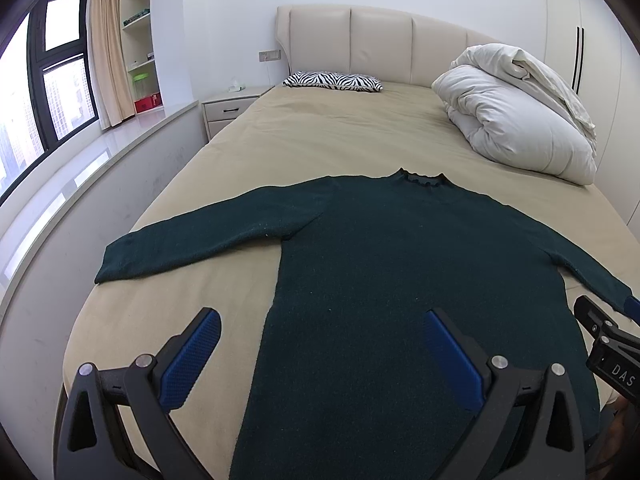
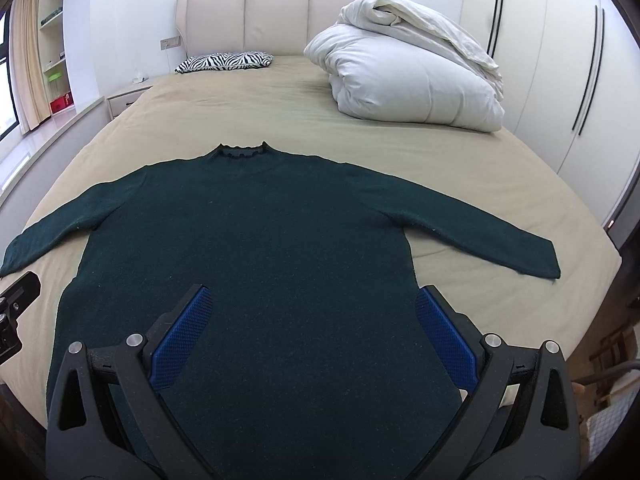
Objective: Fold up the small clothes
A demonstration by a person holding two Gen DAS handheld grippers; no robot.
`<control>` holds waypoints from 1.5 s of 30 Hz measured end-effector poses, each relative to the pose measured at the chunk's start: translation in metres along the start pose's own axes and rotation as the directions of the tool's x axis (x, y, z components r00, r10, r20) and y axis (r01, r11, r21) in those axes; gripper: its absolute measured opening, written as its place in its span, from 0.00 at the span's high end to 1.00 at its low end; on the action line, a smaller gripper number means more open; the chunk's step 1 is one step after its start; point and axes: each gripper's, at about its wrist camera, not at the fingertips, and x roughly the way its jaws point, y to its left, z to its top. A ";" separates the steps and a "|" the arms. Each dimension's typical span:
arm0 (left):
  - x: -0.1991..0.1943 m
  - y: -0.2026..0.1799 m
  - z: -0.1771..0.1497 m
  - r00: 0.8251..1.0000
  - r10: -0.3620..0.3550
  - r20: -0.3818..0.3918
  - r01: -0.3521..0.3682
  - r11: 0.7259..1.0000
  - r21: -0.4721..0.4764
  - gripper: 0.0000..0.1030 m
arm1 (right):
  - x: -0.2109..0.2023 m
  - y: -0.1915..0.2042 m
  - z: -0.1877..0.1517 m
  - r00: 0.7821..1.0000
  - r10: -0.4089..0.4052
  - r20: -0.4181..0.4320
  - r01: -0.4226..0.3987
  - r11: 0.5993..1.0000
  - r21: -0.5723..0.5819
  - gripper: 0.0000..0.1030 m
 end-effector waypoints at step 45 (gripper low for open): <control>0.001 0.000 -0.004 1.000 -0.001 -0.003 0.001 1.000 -0.002 0.00 | 0.003 0.003 -0.001 1.000 0.010 -0.022 -0.011 1.000 -0.007 0.00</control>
